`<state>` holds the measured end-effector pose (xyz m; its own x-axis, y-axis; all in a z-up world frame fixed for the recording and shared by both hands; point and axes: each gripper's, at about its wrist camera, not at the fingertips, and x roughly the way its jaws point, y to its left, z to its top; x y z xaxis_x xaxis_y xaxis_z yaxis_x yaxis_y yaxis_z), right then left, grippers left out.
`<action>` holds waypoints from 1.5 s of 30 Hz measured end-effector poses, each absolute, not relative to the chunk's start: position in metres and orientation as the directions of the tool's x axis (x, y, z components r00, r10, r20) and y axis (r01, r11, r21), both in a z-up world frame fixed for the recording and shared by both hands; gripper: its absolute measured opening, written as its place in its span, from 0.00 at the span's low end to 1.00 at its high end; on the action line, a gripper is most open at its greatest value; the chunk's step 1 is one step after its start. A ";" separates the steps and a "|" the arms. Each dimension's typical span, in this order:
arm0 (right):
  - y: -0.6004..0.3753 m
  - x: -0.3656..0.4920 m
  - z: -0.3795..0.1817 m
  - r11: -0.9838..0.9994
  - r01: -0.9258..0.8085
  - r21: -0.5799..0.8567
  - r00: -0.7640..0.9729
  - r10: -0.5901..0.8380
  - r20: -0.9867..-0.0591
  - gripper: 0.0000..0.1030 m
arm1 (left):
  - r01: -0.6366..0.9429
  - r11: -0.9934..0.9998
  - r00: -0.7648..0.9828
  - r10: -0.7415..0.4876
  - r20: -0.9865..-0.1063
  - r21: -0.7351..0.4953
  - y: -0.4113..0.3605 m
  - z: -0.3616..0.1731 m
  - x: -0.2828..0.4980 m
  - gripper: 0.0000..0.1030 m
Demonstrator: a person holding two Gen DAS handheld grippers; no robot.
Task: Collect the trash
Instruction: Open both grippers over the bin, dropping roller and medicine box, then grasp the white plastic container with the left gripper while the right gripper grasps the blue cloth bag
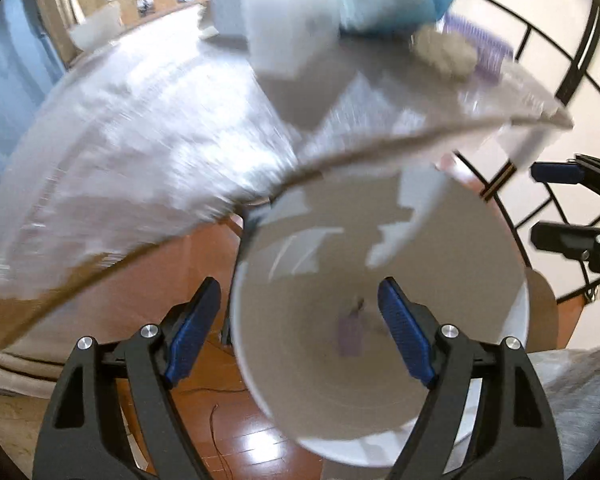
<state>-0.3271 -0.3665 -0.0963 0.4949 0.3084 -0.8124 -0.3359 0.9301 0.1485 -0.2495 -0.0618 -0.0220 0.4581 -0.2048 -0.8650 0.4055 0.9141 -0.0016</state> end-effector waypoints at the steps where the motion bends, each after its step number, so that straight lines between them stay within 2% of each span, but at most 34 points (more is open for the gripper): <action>1: -0.369 -0.330 -0.084 0.932 -0.337 0.134 0.528 0.305 -0.793 0.95 | 0.401 0.916 0.476 -0.220 -0.851 -0.012 -0.058 -0.012 -0.252 0.80; 2: -0.372 -0.334 -0.070 0.936 -0.333 0.115 0.570 0.297 -0.766 0.96 | 0.403 0.914 0.509 -0.259 -0.821 -0.039 -0.054 0.007 -0.257 0.80; 5: -0.376 -0.340 -0.028 0.963 -0.269 0.015 0.735 0.215 -0.643 0.96 | 0.385 0.922 0.645 -0.294 -0.705 -0.033 -0.043 0.052 -0.266 0.99; 7: -0.376 -0.336 -0.015 0.975 -0.222 -0.029 0.795 0.164 -0.585 0.96 | 0.370 0.929 0.713 -0.292 -0.638 -0.012 -0.040 0.069 -0.264 0.99; 9: -0.375 -0.321 -0.009 0.976 -0.214 -0.039 0.808 0.154 -0.569 0.96 | 0.357 0.934 0.737 -0.278 -0.616 0.005 -0.041 0.075 -0.251 0.99; 13: -0.372 -0.284 -0.009 0.979 -0.205 -0.018 0.766 0.149 -0.626 0.96 | 0.357 0.934 0.715 -0.286 -0.638 -0.019 -0.046 0.069 -0.223 0.99; 19: -0.387 -0.221 -0.026 0.931 -0.139 0.338 0.664 0.341 -0.665 0.96 | 0.383 0.921 0.675 -0.333 -0.659 -0.074 -0.039 0.057 -0.191 0.99; 22: -0.398 -0.197 -0.033 0.867 -0.077 0.492 0.649 0.418 -0.636 0.96 | 0.395 0.913 0.659 -0.357 -0.662 -0.099 -0.044 0.052 -0.181 0.99; 29: -0.391 -0.152 -0.049 0.805 0.000 0.593 0.589 0.479 -0.651 0.96 | 0.404 0.910 0.643 -0.350 -0.681 -0.087 -0.055 0.042 -0.161 0.99; 37: -0.372 -0.127 -0.056 0.826 -0.028 0.563 0.553 0.482 -0.680 0.96 | 0.413 0.909 0.640 -0.334 -0.692 -0.057 -0.059 0.037 -0.149 0.99; 40: -0.370 -0.125 -0.058 0.825 -0.037 0.563 0.551 0.487 -0.678 0.96 | 0.424 0.904 0.633 -0.331 -0.700 -0.045 -0.060 0.034 -0.147 0.90; 42: -0.371 -0.126 -0.058 0.821 -0.036 0.570 0.548 0.494 -0.676 0.96 | 0.433 0.901 0.624 -0.322 -0.712 -0.028 -0.063 0.032 -0.146 0.75; 43: -0.372 -0.124 -0.059 0.816 -0.036 0.576 0.546 0.499 -0.673 0.94 | 0.440 0.897 0.616 -0.324 -0.718 -0.027 -0.063 0.031 -0.145 0.71; 45: -0.375 -0.125 -0.059 0.809 -0.032 0.587 0.542 0.507 -0.670 0.88 | 0.452 0.891 0.605 -0.333 -0.723 -0.032 -0.064 0.029 -0.145 0.57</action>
